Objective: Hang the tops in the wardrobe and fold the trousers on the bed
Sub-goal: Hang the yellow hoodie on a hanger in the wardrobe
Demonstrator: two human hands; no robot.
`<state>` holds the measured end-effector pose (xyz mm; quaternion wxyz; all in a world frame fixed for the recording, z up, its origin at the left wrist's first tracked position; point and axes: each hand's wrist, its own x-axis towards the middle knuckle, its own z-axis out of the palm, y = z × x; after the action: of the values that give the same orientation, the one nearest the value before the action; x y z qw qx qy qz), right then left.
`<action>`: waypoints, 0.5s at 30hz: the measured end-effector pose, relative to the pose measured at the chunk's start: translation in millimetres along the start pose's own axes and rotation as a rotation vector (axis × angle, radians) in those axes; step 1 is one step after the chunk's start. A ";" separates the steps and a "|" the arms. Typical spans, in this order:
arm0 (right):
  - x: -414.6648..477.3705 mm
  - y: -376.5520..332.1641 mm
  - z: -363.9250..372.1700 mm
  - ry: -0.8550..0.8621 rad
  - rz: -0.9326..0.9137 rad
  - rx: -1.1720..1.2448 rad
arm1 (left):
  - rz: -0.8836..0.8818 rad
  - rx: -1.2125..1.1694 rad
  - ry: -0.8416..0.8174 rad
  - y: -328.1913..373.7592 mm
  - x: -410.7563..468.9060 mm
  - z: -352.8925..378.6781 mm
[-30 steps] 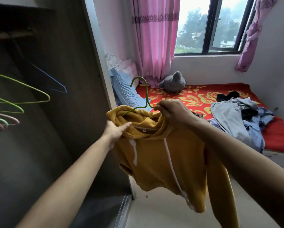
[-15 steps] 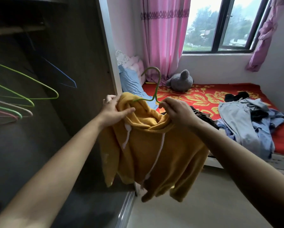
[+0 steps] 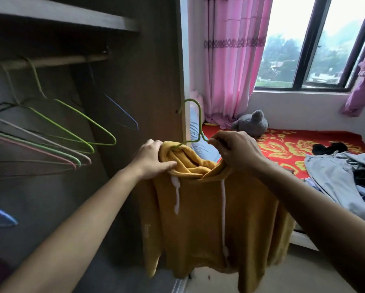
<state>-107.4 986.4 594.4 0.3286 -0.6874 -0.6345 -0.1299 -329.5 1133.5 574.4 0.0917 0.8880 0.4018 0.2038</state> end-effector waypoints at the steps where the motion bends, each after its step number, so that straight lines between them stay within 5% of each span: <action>1: 6.8 -5.8 1.6 0.014 0.004 -0.041 | 0.013 -0.027 0.028 -3.4 5.1 -9.1; 8: 72.3 -40.5 14.4 -0.022 0.091 -0.101 | 0.059 0.230 0.303 -25.6 44.8 -79.7; 15: 179.5 -56.0 41.0 -0.215 0.249 0.540 | -0.222 0.660 0.368 -70.7 99.0 -146.8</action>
<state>-141.8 1151.7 686.6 0.4437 -0.6577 -0.5879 0.1579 -382.5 1254.4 712.0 -0.2510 0.7694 0.5492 0.2083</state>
